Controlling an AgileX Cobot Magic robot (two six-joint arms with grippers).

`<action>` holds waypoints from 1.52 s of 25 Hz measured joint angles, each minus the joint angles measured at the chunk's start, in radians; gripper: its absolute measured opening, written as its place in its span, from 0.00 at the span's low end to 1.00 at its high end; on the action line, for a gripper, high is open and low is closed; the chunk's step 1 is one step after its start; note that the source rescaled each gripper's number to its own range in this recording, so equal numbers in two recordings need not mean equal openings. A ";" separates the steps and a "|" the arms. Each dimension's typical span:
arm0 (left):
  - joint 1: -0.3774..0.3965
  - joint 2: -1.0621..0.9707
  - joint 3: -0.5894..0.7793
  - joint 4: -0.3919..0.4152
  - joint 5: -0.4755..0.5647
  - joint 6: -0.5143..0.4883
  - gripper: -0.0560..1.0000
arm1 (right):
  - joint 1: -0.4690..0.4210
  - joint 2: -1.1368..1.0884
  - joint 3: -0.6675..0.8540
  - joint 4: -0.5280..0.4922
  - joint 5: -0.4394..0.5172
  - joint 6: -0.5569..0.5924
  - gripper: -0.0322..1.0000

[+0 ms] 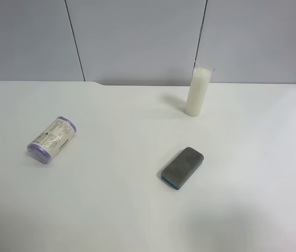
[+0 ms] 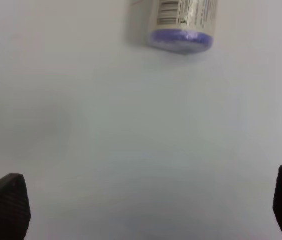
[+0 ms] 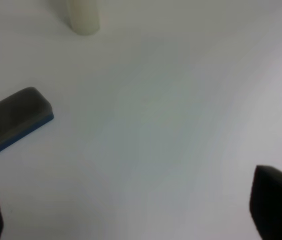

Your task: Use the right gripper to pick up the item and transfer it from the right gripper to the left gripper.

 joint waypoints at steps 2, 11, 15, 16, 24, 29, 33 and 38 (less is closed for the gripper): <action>0.000 -0.095 0.000 0.000 0.042 0.000 0.99 | 0.000 0.000 0.000 0.000 0.000 0.000 1.00; 0.000 -0.455 0.000 -0.001 0.116 -0.044 0.99 | 0.000 0.000 0.000 0.000 0.000 0.000 1.00; 0.000 -0.584 0.000 -0.028 0.120 -0.044 0.99 | 0.000 0.000 0.000 0.000 0.000 0.000 1.00; 0.000 -0.611 0.000 -0.036 0.121 -0.044 0.99 | 0.000 0.000 0.000 0.000 0.000 0.000 1.00; 0.000 -0.787 0.067 -0.121 0.122 -0.044 0.99 | 0.000 0.000 0.000 0.000 0.000 0.000 1.00; 0.000 -0.884 0.169 -0.124 0.124 -0.044 0.99 | 0.000 0.000 0.000 0.000 0.000 0.000 1.00; 0.000 -0.900 0.227 -0.124 0.124 -0.044 0.99 | 0.000 0.000 0.000 0.000 0.000 0.000 1.00; 0.000 -0.901 0.306 -0.124 0.067 -0.049 0.99 | 0.000 0.000 0.000 0.000 0.000 0.000 1.00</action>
